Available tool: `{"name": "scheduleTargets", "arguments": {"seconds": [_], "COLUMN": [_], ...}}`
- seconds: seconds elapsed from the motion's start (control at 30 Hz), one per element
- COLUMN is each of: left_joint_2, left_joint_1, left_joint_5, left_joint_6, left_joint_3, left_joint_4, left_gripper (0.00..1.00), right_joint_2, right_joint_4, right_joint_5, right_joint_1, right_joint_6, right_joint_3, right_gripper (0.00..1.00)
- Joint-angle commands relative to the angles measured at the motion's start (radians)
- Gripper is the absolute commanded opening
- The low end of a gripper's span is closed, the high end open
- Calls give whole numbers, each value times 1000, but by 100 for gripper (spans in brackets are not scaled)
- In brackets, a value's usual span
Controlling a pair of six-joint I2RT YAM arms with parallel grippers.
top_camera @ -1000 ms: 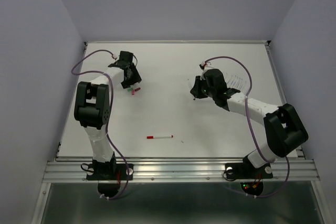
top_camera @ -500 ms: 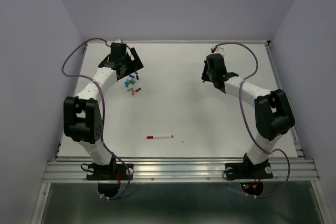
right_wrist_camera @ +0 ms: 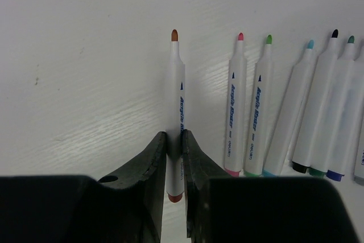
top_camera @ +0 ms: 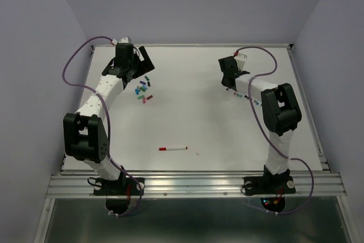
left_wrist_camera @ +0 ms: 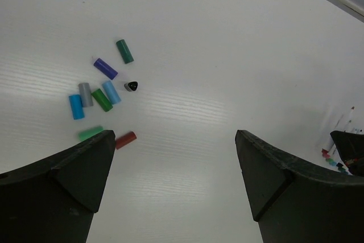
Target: Open the pen caps
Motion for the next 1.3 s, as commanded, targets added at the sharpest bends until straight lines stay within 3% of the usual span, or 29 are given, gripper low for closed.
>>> {"name": "scheduleTargets", "arguments": {"seconds": [0.0,0.33,1.03,1.1,1.2,1.23,1.27], "left_joint_2": [-9,-9,-42,-46,-57,-61,-63], "left_joint_1": [-1,1,2,2,2,2,2], "left_joint_5": [13,1,4,5,7,7,7], "left_joint_6": [22,16,-6,-6,-9,-7,-9], "left_joint_3": [-19,-30,-61,-67,-70,-70,-71], "left_joint_4": [21,19,35,36,35,35,35], "left_gripper": [99,99,99,99,99,99,99], "right_joint_2": [24,67,16,-11,-65,-80,-100], "right_joint_4": [-21,-35,-61,-59,-58,-49,-35], "right_joint_5": [57,8,-15,-17,-52,-99,-136], "right_joint_1": [-33,-65,-65,-65,-65,-65,-65], "right_joint_6": [31,24,-18,-25,-88,-110,-172], "right_joint_3": [49,68,120,122,123,117,93], "right_gripper": [4,9,36,43,73,90,100]}}
